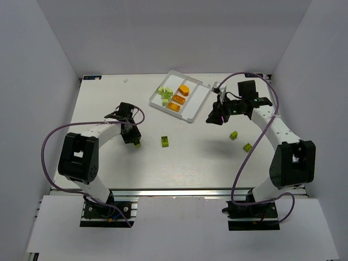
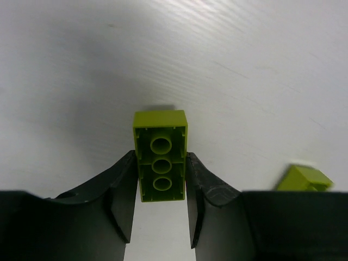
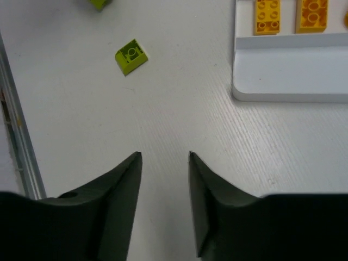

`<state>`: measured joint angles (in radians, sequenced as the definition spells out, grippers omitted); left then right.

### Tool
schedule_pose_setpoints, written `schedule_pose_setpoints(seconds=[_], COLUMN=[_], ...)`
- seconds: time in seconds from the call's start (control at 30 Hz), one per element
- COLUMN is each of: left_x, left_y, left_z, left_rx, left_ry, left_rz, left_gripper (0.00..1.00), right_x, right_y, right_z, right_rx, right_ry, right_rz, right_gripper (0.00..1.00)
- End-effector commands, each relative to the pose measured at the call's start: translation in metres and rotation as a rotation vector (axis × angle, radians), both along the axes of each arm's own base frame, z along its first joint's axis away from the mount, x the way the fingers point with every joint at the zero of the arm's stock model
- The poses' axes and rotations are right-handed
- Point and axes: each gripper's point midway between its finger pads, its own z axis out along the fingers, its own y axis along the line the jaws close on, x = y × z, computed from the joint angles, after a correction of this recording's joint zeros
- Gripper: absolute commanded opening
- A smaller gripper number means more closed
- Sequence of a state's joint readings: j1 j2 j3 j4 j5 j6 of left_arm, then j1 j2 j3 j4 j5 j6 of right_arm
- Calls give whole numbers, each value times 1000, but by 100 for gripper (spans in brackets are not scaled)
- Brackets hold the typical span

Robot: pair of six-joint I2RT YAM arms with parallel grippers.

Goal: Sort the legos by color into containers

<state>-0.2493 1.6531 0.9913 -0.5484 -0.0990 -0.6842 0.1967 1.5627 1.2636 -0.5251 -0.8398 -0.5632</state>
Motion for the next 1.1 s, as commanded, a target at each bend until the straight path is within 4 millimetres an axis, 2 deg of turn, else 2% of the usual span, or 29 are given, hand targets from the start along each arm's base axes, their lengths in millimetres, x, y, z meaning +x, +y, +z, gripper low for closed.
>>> schedule_pose_setpoints(seconds=[0.0,0.03,0.07,0.1,0.13,0.17,0.2,0.27,0.3,0.37,0.4,0.43,0.47,0.5,0.53,0.57,0.63,0.7,0.77,0.8,0.83,0.87,0.93,0.97,1.03,1.07], left_x=[41,48,52,63,69,69,82,91,106,111,119,133,136,144,159,162,173,179,186,188,185,185,184,180,181,182], left_y=[-53,-63,-87,-102,-109,-129,-145,-167,-182,-206,-212,-232,-237,-243,-246,-252,-258,-273,-279,-279,-283,-282,-280,-284,-283,-284], left_z=[70,83,101,119,126,136,142,147,148,144,142,138,133,130,140,119,109,104,107,99,95,90,82,80,87,93], left_rx=[-174,-209,-299,-329,-344,-404,-412,-445,-455,-457,-432,-423,-412,-396,-381,-360,-317,-307,-294,-289,-288,-280,-276,-272,-270,-272], left_ry=[-245,-288,-344,-390,-412,-425,-442,-450,-455,-439,-437,-448,-429,-436,-472,-438,-432,-434,-453,-444,-436,-425,-401,-397,-410,-424], left_rz=[-232,-296,-382,-433,-477,-552,-600,-674,-711,-767,-766,-801,-804,-802,-780,-771,-751,-758,-749,-742,-743,-737,-732,-737,-735,-731], left_gripper=[19,18,17,16,15,14,14,13,12,12,13,13,14,15,16,17,23,28,42,48,59,63,70,72,74,74], right_x=[0,3,8,12,13,19,20,25,26,28,29,29,29,29,29,30,30,29,26,25,24,23,22,20,16,12], right_y=[-8,-10,-15,-19,-20,-26,-27,-33,-38,-44,-47,-50,-53,-55,-59,-61,-68,-75,-78,-80,-82,-85,-88,-91,-94,-98], right_z=[15,17,16,15,16,14,12,10,10,7,10,10,12,13,12,15,14,12,10,10,6,6,0,-6,-16,-29], right_rx=[7,10,8,8,6,4,-1,-17,-19,-33,-32,-34,-38,-39,-46,-47,-57,-73,-78,-78,-82,-83,-96,-121,-164,-211], right_ry=[-1,0,22,31,33,44,49,49,53,57,50,49,44,42,44,37,48,54,59,60,69,70,72,71,70,69], right_rz=[-59,-78,-122,-151,-167,-203,-219,-258,-277,-301,-317,-331,-345,-356,-371,-382,-412,-438,-444,-450,-456,-468,-472,-455,-426,-379], right_gripper=[41,34,24,7,1,0,0,0,0,0,0,0,5,15,20,32,41,53,54,56,61,62,72,74,77,78])
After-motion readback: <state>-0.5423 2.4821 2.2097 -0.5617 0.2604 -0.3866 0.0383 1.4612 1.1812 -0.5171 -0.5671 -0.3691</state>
